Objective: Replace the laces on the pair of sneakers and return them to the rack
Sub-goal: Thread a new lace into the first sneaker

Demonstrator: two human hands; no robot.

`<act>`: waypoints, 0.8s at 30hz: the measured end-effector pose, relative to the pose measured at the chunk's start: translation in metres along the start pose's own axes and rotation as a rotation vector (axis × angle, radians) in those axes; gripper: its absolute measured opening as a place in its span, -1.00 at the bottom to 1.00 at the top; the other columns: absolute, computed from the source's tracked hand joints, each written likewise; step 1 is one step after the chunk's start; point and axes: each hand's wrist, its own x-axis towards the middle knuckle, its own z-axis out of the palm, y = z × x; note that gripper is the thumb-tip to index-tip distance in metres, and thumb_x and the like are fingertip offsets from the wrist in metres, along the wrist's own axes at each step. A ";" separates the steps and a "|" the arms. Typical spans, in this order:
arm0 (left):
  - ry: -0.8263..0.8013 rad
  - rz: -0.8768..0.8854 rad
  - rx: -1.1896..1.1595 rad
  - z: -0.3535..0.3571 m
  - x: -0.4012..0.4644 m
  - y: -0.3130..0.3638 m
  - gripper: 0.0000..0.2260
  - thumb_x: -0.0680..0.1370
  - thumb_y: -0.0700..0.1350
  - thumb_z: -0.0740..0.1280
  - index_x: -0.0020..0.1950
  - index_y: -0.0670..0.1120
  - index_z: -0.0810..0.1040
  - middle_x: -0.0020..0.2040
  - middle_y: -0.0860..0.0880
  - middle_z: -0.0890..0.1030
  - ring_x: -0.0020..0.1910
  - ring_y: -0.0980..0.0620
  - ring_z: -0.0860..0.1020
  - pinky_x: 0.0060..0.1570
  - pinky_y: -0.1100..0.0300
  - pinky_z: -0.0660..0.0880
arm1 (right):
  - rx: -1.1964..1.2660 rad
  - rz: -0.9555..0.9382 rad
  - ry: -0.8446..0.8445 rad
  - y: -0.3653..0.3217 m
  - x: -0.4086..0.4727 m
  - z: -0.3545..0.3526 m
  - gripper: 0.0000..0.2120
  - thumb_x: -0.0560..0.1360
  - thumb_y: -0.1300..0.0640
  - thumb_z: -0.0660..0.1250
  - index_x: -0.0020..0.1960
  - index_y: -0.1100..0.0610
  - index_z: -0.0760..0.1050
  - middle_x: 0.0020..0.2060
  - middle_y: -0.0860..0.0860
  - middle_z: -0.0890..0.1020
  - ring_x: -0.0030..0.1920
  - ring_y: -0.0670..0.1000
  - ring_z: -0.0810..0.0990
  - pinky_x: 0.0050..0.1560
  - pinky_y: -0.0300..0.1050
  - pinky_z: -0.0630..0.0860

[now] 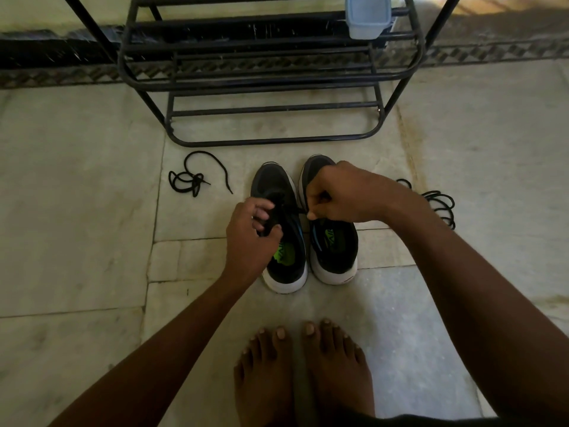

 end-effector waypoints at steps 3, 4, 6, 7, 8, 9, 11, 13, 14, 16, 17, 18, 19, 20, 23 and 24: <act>-0.150 0.213 0.316 -0.004 0.003 0.002 -0.47 0.38 0.03 0.51 0.34 0.14 0.54 0.26 -0.03 0.30 0.19 0.00 0.33 0.14 0.29 0.32 | 0.031 -0.038 -0.088 0.000 -0.001 -0.002 -0.96 0.52 0.15 0.46 -0.08 0.09 0.61 -0.25 -0.06 0.62 -0.22 -0.12 0.57 -0.19 -0.23 0.42; -0.193 0.284 0.402 -0.004 0.003 0.002 -0.47 0.36 0.11 0.48 0.33 0.17 0.54 0.29 -0.05 0.27 0.21 -0.08 0.30 0.16 0.16 0.33 | 0.045 -0.042 -0.101 0.002 -0.002 -0.002 -0.96 0.52 0.16 0.46 -0.07 0.08 0.61 -0.24 -0.05 0.63 -0.20 -0.11 0.58 -0.18 -0.23 0.43; -0.246 0.367 0.453 -0.004 0.003 0.005 -0.56 0.39 0.21 0.43 0.24 0.16 0.60 0.26 -0.04 0.29 0.17 -0.10 0.30 0.12 0.04 0.37 | 0.078 -0.026 -0.129 0.005 -0.002 -0.005 -0.97 0.54 0.14 0.45 -0.06 0.09 0.61 -0.22 -0.03 0.65 -0.20 -0.09 0.62 -0.17 -0.23 0.47; -0.253 0.402 0.447 -0.004 0.003 0.006 -0.63 0.43 0.23 0.40 0.18 0.13 0.63 0.20 -0.02 0.33 0.13 -0.06 0.32 0.08 0.04 0.35 | 0.106 -0.003 -0.141 0.008 -0.002 -0.006 -0.94 0.56 0.12 0.43 -0.07 0.10 0.61 -0.23 -0.02 0.67 -0.22 -0.09 0.64 -0.17 -0.23 0.50; -0.254 0.439 0.435 -0.004 0.003 0.007 -0.69 0.48 0.23 0.36 0.11 0.10 0.65 0.13 0.00 0.37 0.09 -0.03 0.34 0.03 0.05 0.31 | 0.140 0.025 -0.143 0.010 -0.002 -0.007 -0.89 0.58 0.09 0.40 -0.08 0.11 0.61 -0.24 -0.01 0.68 -0.24 -0.10 0.67 -0.19 -0.24 0.53; -0.256 0.476 0.418 -0.003 0.002 0.007 -0.72 0.52 0.21 0.33 0.05 0.07 0.67 0.06 0.03 0.40 0.04 0.00 0.37 -0.02 0.05 0.28 | 0.168 0.055 -0.132 0.013 -0.001 -0.006 -0.84 0.61 0.06 0.37 -0.09 0.12 0.60 -0.25 0.01 0.69 -0.27 -0.10 0.68 -0.21 -0.25 0.54; -0.292 0.549 0.377 -0.001 -0.003 0.007 -0.77 0.57 0.14 0.32 -0.01 0.03 0.68 -0.06 0.07 0.45 -0.04 0.06 0.41 -0.07 0.04 0.26 | 0.153 0.103 -0.066 0.019 0.003 -0.002 -0.79 0.63 0.03 0.33 -0.12 0.10 0.57 -0.27 0.02 0.67 -0.30 -0.08 0.68 -0.25 -0.24 0.52; -0.358 0.596 0.345 -0.001 -0.011 0.005 -0.80 0.58 0.08 0.33 -0.01 0.02 0.69 -0.11 0.09 0.47 -0.09 0.09 0.42 -0.09 0.02 0.29 | 0.048 0.100 0.017 0.021 0.012 0.006 -0.81 0.63 0.04 0.33 -0.14 0.08 0.52 -0.28 0.00 0.61 -0.23 0.00 0.63 -0.23 -0.18 0.46; -0.389 0.595 0.333 -0.001 -0.016 0.003 -0.80 0.58 0.06 0.33 0.00 0.01 0.70 -0.12 0.09 0.47 -0.10 0.09 0.42 -0.11 0.03 0.30 | -0.001 0.083 0.044 0.021 0.016 0.011 -0.82 0.61 0.06 0.35 -0.14 0.09 0.50 -0.27 -0.01 0.58 -0.19 0.04 0.59 -0.22 -0.14 0.43; -0.413 0.573 0.308 -0.003 -0.024 -0.005 -0.83 0.59 0.03 0.35 0.03 0.01 0.70 -0.11 0.09 0.48 -0.13 0.10 0.45 -0.14 0.04 0.32 | -0.047 0.027 0.071 0.020 0.024 0.022 -0.85 0.56 0.10 0.39 -0.14 0.10 0.48 -0.23 0.00 0.55 -0.14 0.06 0.55 -0.21 -0.13 0.39; -0.413 0.556 0.286 -0.004 -0.026 -0.009 -0.86 0.58 0.01 0.38 0.04 0.01 0.70 -0.11 0.10 0.49 -0.14 0.12 0.47 -0.16 0.03 0.37 | -0.062 -0.006 0.087 0.019 0.028 0.026 -0.85 0.54 0.11 0.42 -0.14 0.11 0.47 -0.20 0.01 0.54 -0.13 0.05 0.54 -0.20 -0.12 0.40; -0.417 0.536 0.258 -0.005 -0.028 -0.013 -0.88 0.58 0.00 0.41 0.05 0.01 0.70 -0.11 0.11 0.50 -0.15 0.13 0.49 -0.18 -0.02 0.43 | -0.081 -0.038 0.103 0.019 0.031 0.031 -0.84 0.51 0.11 0.44 -0.14 0.11 0.46 -0.19 0.01 0.54 -0.13 0.06 0.53 -0.16 -0.10 0.44; -0.425 0.513 0.233 -0.007 -0.029 -0.015 -0.88 0.58 0.01 0.43 0.05 0.01 0.70 -0.11 0.11 0.50 -0.17 0.13 0.50 -0.19 -0.07 0.48 | -0.101 -0.065 0.114 0.019 0.034 0.037 -0.81 0.49 0.10 0.46 -0.14 0.10 0.45 -0.20 0.00 0.53 -0.13 0.06 0.53 -0.11 -0.05 0.49; -0.432 0.494 0.218 -0.008 -0.030 -0.016 -0.87 0.58 0.03 0.43 0.06 0.02 0.70 -0.12 0.12 0.50 -0.18 0.13 0.50 -0.19 -0.11 0.50 | -0.118 -0.086 0.122 0.019 0.037 0.043 -0.79 0.47 0.10 0.47 -0.13 0.08 0.42 -0.22 -0.01 0.53 -0.15 0.05 0.52 -0.06 0.01 0.54; -0.450 0.485 0.215 -0.010 -0.030 -0.013 -0.85 0.57 0.06 0.43 0.08 0.05 0.70 -0.13 0.14 0.48 -0.17 0.14 0.48 -0.19 -0.10 0.49 | -0.151 -0.080 0.102 0.018 0.042 0.056 -0.76 0.48 0.19 0.43 -0.06 0.04 0.36 -0.25 -0.03 0.51 -0.22 0.01 0.53 -0.09 0.09 0.63; -0.449 0.493 0.225 -0.010 -0.030 -0.011 -0.85 0.57 0.06 0.42 0.08 0.07 0.70 -0.13 0.14 0.49 -0.17 0.15 0.47 -0.18 -0.07 0.47 | -0.130 -0.067 0.092 0.017 0.043 0.058 -0.76 0.49 0.23 0.42 -0.02 0.04 0.36 -0.24 -0.02 0.50 -0.24 0.01 0.54 -0.12 0.10 0.64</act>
